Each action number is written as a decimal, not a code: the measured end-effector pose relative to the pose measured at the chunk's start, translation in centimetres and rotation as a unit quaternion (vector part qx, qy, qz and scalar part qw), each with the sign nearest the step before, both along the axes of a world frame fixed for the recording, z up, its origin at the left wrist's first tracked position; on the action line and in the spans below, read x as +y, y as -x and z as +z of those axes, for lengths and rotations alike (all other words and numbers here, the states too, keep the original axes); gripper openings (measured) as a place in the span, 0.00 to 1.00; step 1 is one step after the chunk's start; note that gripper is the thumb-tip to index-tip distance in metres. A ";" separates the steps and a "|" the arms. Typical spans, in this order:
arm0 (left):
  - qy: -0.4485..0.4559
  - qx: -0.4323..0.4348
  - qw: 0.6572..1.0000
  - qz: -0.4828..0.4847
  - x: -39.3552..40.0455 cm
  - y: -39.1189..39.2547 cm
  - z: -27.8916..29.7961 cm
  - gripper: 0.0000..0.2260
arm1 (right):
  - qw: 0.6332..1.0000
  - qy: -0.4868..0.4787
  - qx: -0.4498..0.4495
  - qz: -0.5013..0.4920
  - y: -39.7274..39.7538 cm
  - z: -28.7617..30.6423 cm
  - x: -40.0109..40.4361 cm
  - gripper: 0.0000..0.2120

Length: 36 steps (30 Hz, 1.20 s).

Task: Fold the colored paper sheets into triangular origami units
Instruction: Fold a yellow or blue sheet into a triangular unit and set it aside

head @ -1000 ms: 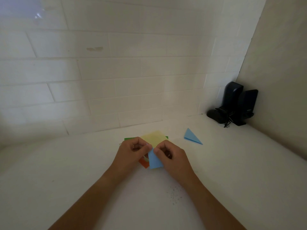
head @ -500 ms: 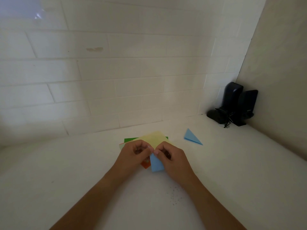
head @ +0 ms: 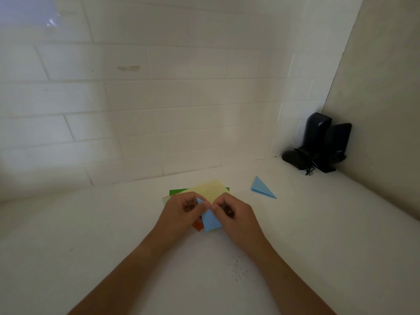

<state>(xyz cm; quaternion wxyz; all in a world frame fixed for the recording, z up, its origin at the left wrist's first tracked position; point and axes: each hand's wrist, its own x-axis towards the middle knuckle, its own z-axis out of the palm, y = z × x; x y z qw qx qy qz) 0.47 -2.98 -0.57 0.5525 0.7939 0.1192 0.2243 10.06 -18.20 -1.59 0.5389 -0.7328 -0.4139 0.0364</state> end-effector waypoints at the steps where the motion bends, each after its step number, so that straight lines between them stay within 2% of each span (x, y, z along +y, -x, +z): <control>1: 0.002 -0.002 1.000 0.008 0.1 0.0 0.0 0.07 | 1.000 -0.001 0.004 -0.004 0.0 -0.1 0.0 0.11; 6: 0.004 -0.019 0.998 0.057 0.4 -0.2 -0.3 0.07 | 1.000 -0.006 0.004 -0.010 -0.1 0.0 0.0 0.14; 12: 0.043 -0.017 0.999 0.010 0.1 -0.2 -0.4 0.05 | 1.000 -0.010 -0.002 -0.005 -0.2 -0.1 0.0 0.14; 26: 0.031 -0.038 0.996 0.075 0.9 -0.6 -0.8 0.04 | 0.999 0.001 0.035 -0.038 -0.3 -0.6 0.2 0.09; 36: 0.065 -0.040 0.993 0.085 1.0 -0.5 -0.8 0.04 | 0.998 -0.005 0.041 -0.057 -0.5 -0.8 0.2 0.10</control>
